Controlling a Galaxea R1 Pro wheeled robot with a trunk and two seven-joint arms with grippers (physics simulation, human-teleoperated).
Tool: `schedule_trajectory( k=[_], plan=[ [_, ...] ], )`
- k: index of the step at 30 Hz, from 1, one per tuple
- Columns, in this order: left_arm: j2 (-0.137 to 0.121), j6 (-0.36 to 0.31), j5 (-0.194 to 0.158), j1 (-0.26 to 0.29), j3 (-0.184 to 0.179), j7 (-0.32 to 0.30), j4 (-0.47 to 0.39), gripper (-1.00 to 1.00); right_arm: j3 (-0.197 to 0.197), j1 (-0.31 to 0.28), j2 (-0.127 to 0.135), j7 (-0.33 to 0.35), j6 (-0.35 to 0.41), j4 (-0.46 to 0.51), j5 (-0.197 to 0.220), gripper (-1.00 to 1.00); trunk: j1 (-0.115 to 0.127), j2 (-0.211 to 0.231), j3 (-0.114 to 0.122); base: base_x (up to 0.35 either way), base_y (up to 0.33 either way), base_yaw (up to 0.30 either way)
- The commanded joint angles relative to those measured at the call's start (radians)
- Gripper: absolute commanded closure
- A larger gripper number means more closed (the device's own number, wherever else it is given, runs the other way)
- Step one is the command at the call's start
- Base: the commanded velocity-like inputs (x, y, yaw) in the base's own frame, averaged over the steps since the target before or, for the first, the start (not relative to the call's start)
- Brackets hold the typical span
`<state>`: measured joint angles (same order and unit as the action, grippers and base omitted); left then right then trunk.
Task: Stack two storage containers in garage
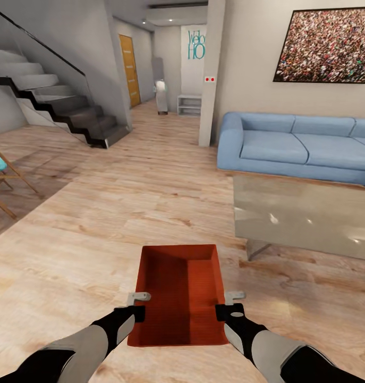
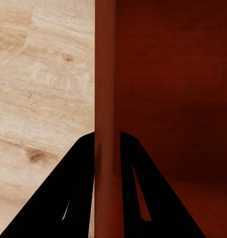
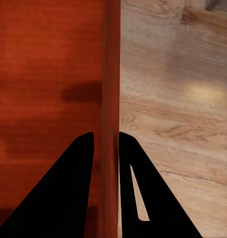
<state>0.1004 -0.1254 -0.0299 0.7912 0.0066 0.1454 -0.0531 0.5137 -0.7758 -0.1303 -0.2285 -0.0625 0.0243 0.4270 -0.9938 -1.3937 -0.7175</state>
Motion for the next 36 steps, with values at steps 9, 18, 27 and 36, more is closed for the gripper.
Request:
schedule_trajectory(
  k=[9,18,27,36],
  plan=[
    [-0.021,0.029,0.013,0.0,-0.016,0.01,-0.005,1.0,0.002,0.0,0.0,-0.003,-0.003,-0.015,0.022,1.0,-0.001,0.0,-0.001,0.322,0.0,0.0],
    [-0.021,0.029,0.013,0.0,-0.016,0.01,-0.005,1.0,0.002,0.0,0.0,-0.003,-0.005,-0.015,0.022,1.0,-0.001,0.0,-0.001,0.322,0.0,0.0],
    [-0.021,0.029,0.013,0.0,-0.016,0.01,-0.005,1.0,0.002,0.0,0.0,-0.003,-0.005,-0.015,0.022,1.0,-0.001,0.0,-0.001,0.322,0.0,0.0],
    [-0.021,0.029,0.013,0.0,-0.016,0.01,-0.005,1.0,0.002,0.0,-0.001,-0.003,-0.002,-0.015,0.024,1.0,-0.001,0.0,-0.001,0.323,0.0,0.041]
  ],
)
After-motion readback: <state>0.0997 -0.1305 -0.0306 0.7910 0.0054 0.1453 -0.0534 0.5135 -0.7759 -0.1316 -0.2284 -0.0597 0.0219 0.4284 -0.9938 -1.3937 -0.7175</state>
